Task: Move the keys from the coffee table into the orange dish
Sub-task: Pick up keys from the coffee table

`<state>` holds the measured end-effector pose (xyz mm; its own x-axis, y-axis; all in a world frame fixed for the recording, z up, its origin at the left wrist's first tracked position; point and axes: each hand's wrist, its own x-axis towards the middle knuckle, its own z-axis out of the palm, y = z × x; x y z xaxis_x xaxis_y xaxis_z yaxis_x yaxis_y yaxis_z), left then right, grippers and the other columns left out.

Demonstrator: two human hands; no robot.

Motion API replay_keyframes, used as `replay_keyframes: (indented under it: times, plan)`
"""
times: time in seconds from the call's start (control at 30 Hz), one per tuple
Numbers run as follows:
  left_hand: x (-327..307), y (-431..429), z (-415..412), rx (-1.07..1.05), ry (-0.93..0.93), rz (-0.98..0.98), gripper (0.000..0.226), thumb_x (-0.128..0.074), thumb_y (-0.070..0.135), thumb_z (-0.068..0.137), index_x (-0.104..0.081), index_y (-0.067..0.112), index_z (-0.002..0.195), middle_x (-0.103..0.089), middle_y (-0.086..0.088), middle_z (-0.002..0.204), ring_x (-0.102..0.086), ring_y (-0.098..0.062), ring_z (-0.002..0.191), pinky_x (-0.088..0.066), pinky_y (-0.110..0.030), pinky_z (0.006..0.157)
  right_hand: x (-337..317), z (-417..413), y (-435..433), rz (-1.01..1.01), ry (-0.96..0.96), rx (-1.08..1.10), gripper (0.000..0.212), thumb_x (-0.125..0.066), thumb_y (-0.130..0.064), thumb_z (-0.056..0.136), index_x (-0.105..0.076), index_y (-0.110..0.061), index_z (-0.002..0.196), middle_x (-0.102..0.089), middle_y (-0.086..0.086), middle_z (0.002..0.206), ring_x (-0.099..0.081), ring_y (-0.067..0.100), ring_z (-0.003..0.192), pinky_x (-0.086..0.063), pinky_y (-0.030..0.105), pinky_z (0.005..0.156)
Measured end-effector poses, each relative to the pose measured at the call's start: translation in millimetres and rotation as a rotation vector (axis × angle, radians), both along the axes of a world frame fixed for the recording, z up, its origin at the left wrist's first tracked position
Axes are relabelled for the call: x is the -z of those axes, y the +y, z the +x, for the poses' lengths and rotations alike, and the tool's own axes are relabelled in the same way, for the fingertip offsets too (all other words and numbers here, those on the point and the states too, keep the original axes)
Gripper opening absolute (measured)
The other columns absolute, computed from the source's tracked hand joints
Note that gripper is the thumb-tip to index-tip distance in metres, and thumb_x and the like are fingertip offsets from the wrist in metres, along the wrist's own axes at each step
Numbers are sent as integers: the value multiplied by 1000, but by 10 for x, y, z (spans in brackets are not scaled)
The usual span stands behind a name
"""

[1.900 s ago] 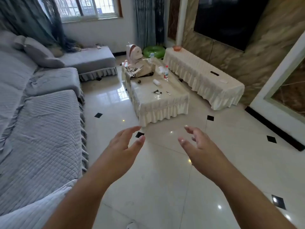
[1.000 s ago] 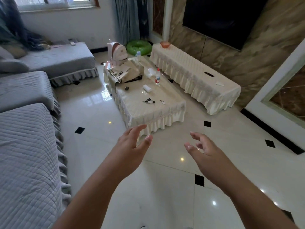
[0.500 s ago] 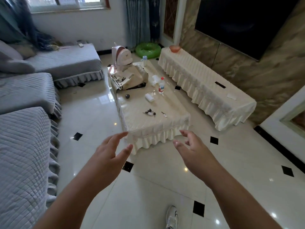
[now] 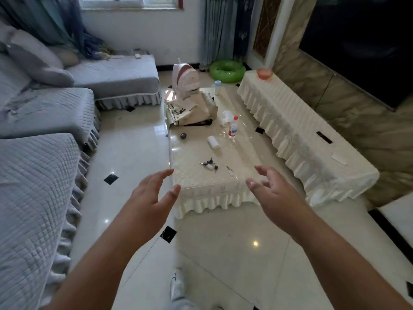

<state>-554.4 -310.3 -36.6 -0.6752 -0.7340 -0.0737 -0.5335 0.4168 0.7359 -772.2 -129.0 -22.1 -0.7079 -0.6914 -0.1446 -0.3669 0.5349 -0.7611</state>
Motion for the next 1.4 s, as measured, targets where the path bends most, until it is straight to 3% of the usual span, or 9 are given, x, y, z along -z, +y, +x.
replay_keyframes:
  times: [0.13, 0.23, 0.47, 0.63, 0.73, 1.1, 1.27, 1.33, 1.4]
  plan:
    - [18, -180, -371, 17, 17, -2, 49, -42, 62, 90, -36, 52, 138, -35, 25, 134, -33, 3, 121, -29, -26, 95, 42, -343, -177, 5, 38, 40, 55, -49, -56, 92, -40, -35, 142, -43, -8, 146, -47, 11, 126, -42, 40, 101]
    - [53, -364, -660, 32, 22, 28, 48, -43, 61, 91, -36, 53, 137, -32, 28, 129, -34, 5, 114, -29, -24, 91, 88, -571, -354, 22, -5, 48, 58, -50, -59, 90, -39, -37, 142, -41, -8, 147, -45, 12, 128, -42, 44, 103]
    - [116, -1070, -1499, 123, 33, 77, 49, -43, 58, 93, -37, 48, 140, -36, 13, 147, -34, -4, 127, -30, -28, 96, 99, -1160, -965, 66, 9, 90, 58, -48, -59, 91, -37, -37, 143, -39, -10, 148, -43, 10, 129, -40, 43, 104]
    - [51, -1619, -2117, 114, 107, 87, 45, -45, 59, 91, -42, 50, 136, -40, 21, 128, -46, 14, 90, -36, -29, 86, 60, -1610, -1493, 86, 56, 157, 57, -49, -57, 92, -38, -35, 143, -40, -8, 148, -42, 10, 129, -38, 37, 103]
    - [88, -1869, -2367, 129, 112, 90, 44, -46, 58, 92, -44, 49, 135, -40, 23, 120, -47, 22, 79, -37, -23, 76, 107, -1778, -1720, 74, 30, 193, 57, -50, -58, 91, -39, -35, 143, -42, -9, 146, -43, 10, 128, -40, 42, 105]
    - [281, -2357, -2688, 98, 33, 102, 48, -47, 58, 91, -42, 46, 138, -39, 22, 123, -44, 16, 83, -35, -26, 83, 277, -2180, -2305, 69, -29, 122, 56, -50, -56, 92, -37, -36, 143, -40, -12, 147, -43, 7, 129, -39, 39, 103]
    - [330, -2449, -2813, 36, 40, 62, 50, -48, 57, 91, -42, 42, 139, -45, 13, 141, -43, 17, 89, -38, -29, 91, 345, -2456, -2540, 58, -42, 37, 58, -50, -54, 92, -36, -33, 144, -43, -9, 146, -46, 11, 127, -41, 43, 104]
    - [355, -2459, -2884, 5, 36, 54, 51, -48, 57, 91, -43, 41, 139, -45, 13, 142, -46, 11, 95, -40, -29, 93, 394, -2586, -2640, 49, -57, -7, 57, -51, -53, 93, -37, -32, 144, -43, -8, 147, -46, 12, 127, -42, 44, 103]
    - [388, -2459, -2955, -27, 23, 60, 50, -48, 58, 91, -43, 42, 138, -45, 12, 143, -48, 3, 103, -42, -31, 93, 444, -2740, -2735, 62, -29, -64, 57, -50, -53, 94, -38, -32, 144, -43, -10, 148, -46, 11, 128, -39, 36, 99]
